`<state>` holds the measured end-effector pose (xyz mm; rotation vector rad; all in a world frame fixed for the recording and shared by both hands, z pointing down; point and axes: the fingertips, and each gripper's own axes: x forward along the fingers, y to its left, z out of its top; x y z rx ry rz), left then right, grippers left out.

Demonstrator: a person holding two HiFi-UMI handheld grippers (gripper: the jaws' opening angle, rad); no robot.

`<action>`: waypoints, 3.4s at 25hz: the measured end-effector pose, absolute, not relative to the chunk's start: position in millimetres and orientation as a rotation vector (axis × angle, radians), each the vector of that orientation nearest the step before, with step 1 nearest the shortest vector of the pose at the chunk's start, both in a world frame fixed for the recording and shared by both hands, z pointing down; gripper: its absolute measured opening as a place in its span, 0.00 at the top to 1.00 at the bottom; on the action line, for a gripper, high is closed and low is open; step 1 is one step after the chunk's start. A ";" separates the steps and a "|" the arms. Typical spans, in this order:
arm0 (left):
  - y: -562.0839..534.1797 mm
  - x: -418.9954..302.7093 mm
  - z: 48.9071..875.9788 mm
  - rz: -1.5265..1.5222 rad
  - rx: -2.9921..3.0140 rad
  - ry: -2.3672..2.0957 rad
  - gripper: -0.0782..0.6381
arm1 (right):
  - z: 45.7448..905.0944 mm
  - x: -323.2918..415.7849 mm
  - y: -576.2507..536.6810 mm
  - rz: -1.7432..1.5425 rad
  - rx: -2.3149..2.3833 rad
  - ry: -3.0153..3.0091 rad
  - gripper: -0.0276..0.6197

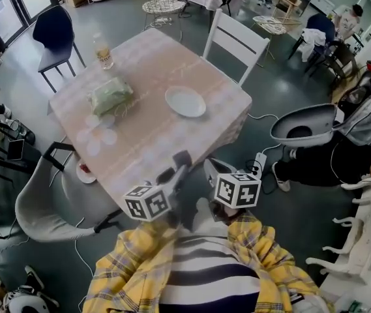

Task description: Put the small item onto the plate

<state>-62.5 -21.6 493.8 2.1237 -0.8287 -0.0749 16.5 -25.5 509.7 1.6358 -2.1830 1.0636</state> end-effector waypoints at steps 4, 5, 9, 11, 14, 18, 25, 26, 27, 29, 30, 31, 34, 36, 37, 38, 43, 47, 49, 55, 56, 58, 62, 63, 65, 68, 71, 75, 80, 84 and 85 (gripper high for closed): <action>-36.2 -58.6 495.1 -0.073 2.121 -0.834 0.77 | 512.8 21.9 -42.6 1.044 1.645 -2.179 0.96; -41.4 -57.6 494.9 -0.075 2.119 -0.840 0.77 | 513.7 23.5 -48.5 1.042 1.641 -2.180 0.96; -63.4 -52.5 496.4 -0.086 2.097 -0.875 0.77 | 518.8 29.7 -72.1 1.049 1.598 -2.185 0.96; -78.8 -49.5 495.4 -0.104 2.090 -0.897 0.77 | 518.3 31.5 -85.5 1.040 1.569 -2.197 0.96; -99.1 -43.4 496.8 -0.119 2.071 -0.921 0.77 | 518.8 35.6 -103.6 1.029 1.529 -2.208 0.96; -122.2 -32.1 502.6 -0.117 2.047 -0.940 0.77 | 523.2 45.4 -130.0 1.034 1.491 -2.211 0.96; -169.5 -19.1 512.1 -0.114 2.001 -0.969 0.77 | 527.3 50.2 -179.8 1.021 1.416 -2.240 0.96; -175.5 -16.6 513.2 -0.112 1.995 -0.972 0.77 | 528.4 50.8 -185.5 1.012 1.403 -2.242 0.96; -181.2 -14.2 514.2 -0.111 1.990 -0.975 0.77 | 529.4 51.4 -190.5 1.004 1.391 -2.243 0.96; -192.2 -9.9 515.5 -0.107 1.981 -0.982 0.77 | 530.8 52.5 -199.1 0.998 1.369 -2.247 0.96; -197.5 -8.2 516.0 -0.104 1.977 -0.985 0.77 | 531.5 53.2 -202.9 1.001 1.359 -2.249 0.96; -202.6 -6.8 516.3 -0.101 1.974 -0.989 0.77 | 532.5 53.9 -206.5 1.006 1.351 -2.250 0.96; -216.2 -4.1 518.2 -0.094 1.958 -1.003 0.77 | 535.7 57.0 -216.6 1.021 1.325 -2.252 0.96; -223.7 -3.3 521.1 -0.097 1.936 -1.009 0.77 | 537.5 59.0 -222.4 1.025 1.307 -2.256 0.96; -227.0 -3.0 523.0 -0.099 1.923 -1.010 0.77 | 538.3 59.9 -224.8 1.026 1.297 -2.258 0.96; -229.9 -2.5 524.8 -0.100 1.910 -1.010 0.77 | 539.0 60.6 -227.0 1.027 1.288 -2.261 0.96; -240.9 2.6 532.9 -0.061 1.877 -1.003 0.77 | 543.1 59.9 -235.1 1.050 1.252 -2.272 0.96; -248.7 4.7 539.0 -0.014 1.862 -1.001 0.76 | 545.1 57.8 -240.6 1.061 1.232 -2.284 0.96; -251.9 5.7 542.2 0.006 1.858 -0.982 0.76 | 545.8 56.9 -243.6 1.064 1.225 -2.287 0.96; -256.3 11.7 551.9 0.058 1.828 -0.938 0.76 | 546.2 58.5 -250.6 1.065 1.222 -2.286 0.96; -257.0 11.5 554.1 0.070 1.825 -0.941 0.76 | 546.2 58.6 -251.4 1.063 1.221 -2.285 0.96; -258.1 11.5 557.3 0.091 1.822 -0.947 0.76 | 545.9 58.9 -253.3 1.061 1.220 -2.284 0.96; -260.8 12.3 557.6 0.097 1.816 -0.945 0.77 | 545.3 58.7 -256.8 1.062 1.218 -2.282 0.96; -260.9 12.3 557.7 0.102 1.817 -0.945 0.77 | 545.0 58.0 -256.9 1.063 1.217 -2.281 0.96; -260.5 11.8 559.3 0.137 1.831 -0.955 0.77 | 544.2 55.9 -257.0 1.062 1.212 -2.283 0.96; -262.6 9.8 560.7 0.200 1.864 -0.981 0.77 | 543.4 53.0 -257.6 1.060 1.211 -2.284 0.96; -265.1 5.6 560.7 0.275 1.909 -1.030 0.76 | 544.3 51.7 -256.8 1.063 1.216 -2.280 0.96; -266.8 3.8 559.0 0.399 2.011 -1.105 0.61 | 543.4 51.6 -256.4 1.064 1.229 -2.277 0.96; -272.2 -3.9 559.1 0.508 2.084 -1.206 0.49 | 542.3 50.5 -254.2 1.061 1.237 -2.274 0.96; -268.6 -14.2 555.3 0.549 2.135 -1.255 0.48 | 539.9 51.2 -252.3 1.056 1.263 -2.280 0.96; -266.1 -17.1 553.2 0.549 2.147 -1.267 0.52 | 539.3 52.0 -251.8 1.055 1.269 -2.281 0.96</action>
